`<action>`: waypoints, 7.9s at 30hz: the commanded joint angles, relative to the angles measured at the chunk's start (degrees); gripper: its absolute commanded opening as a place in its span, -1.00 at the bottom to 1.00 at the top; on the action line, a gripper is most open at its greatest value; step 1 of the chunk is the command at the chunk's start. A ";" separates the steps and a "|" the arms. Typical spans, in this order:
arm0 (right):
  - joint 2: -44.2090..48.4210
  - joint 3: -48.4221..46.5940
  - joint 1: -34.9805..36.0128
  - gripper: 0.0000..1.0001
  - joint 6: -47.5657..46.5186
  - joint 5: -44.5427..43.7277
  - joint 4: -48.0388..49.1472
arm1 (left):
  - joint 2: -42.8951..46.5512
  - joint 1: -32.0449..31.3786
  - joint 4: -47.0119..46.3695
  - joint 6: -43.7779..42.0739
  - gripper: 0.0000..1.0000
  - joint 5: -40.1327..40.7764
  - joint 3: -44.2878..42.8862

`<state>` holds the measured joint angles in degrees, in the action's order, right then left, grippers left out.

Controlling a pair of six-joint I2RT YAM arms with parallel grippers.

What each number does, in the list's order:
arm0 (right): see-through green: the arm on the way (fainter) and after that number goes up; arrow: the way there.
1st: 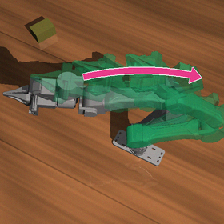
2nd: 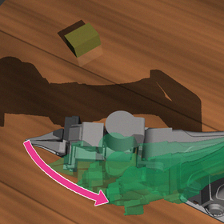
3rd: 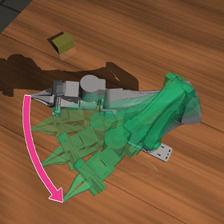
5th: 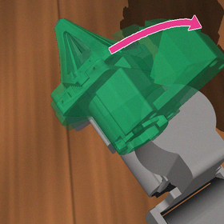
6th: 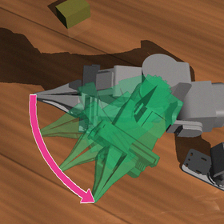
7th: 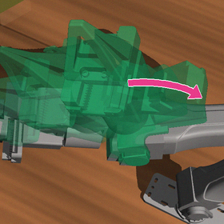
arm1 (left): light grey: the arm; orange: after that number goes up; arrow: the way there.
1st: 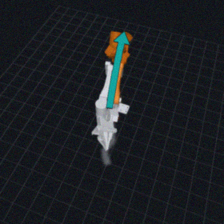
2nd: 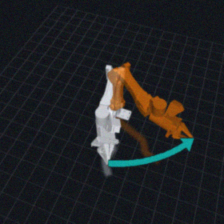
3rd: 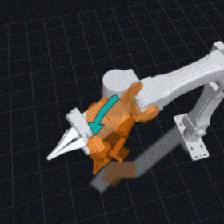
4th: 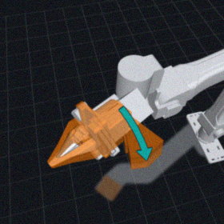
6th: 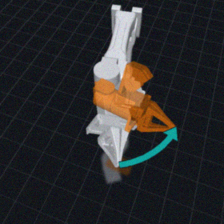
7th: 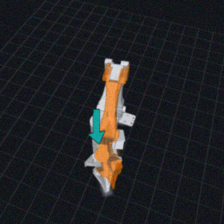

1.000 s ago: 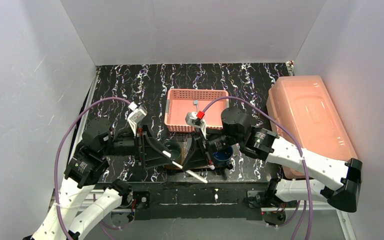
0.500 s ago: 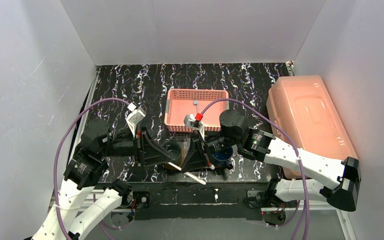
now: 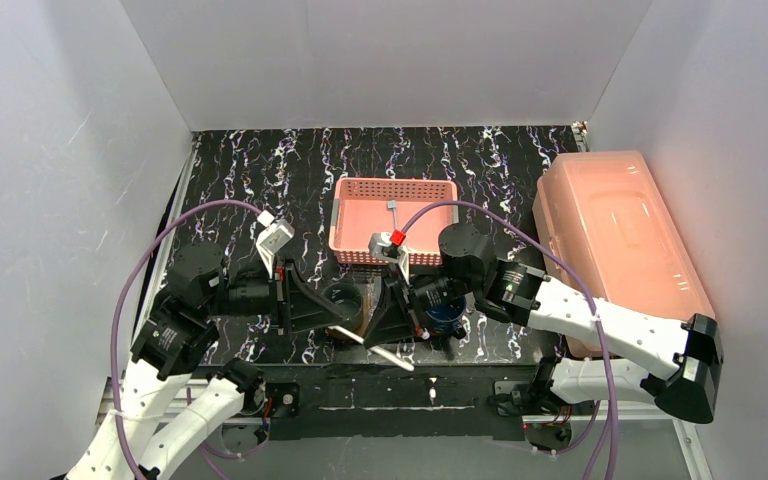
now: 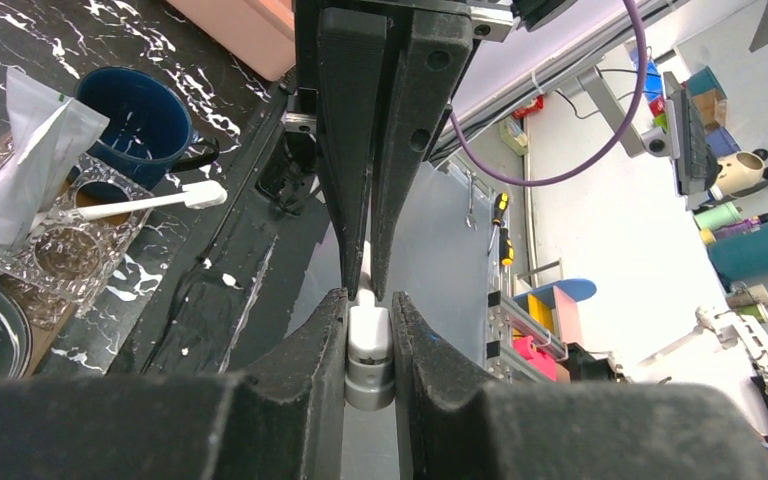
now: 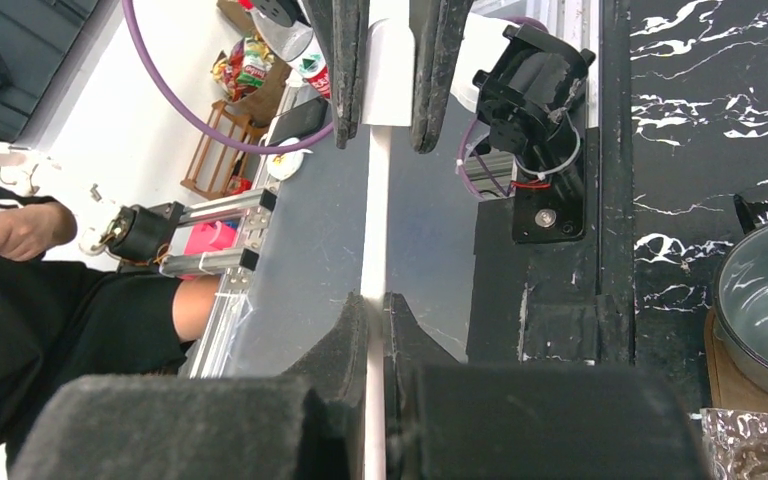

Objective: Prepare toiletry sets of a toothbrush and toothpaste on the tray

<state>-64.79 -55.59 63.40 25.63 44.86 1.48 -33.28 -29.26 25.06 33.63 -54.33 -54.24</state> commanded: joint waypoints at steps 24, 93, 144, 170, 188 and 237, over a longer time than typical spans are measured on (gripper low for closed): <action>9.67 -6.40 0.06 -0.04 -5.48 -41.45 -21.46 | -0.25 0.16 23.63 -8.77 -1.00 25.01 -11.53; 12.07 -2.75 0.06 -0.05 -3.84 -51.56 -22.69 | -25.88 -57.10 17.85 -4.46 -1.00 93.53 -14.98; 14.68 2.85 0.06 0.08 -2.04 -52.52 -21.18 | -28.08 -55.21 -2.37 -8.57 -1.00 99.33 2.08; 15.39 4.36 0.06 0.18 -1.31 -52.43 -20.88 | -28.44 -55.21 -1.53 -7.35 -0.46 97.04 2.76; 15.71 1.63 0.06 0.40 -3.77 -58.37 -24.22 | -30.26 -55.21 6.11 -7.17 0.16 94.68 -4.71; 12.60 3.08 -45.55 0.97 -8.38 -38.52 -21.01 | -12.12 -9.73 20.58 -12.56 0.97 71.99 -3.32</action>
<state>-55.07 -52.60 18.00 17.28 8.34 -19.92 -46.98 -39.29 44.80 20.58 18.37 -59.11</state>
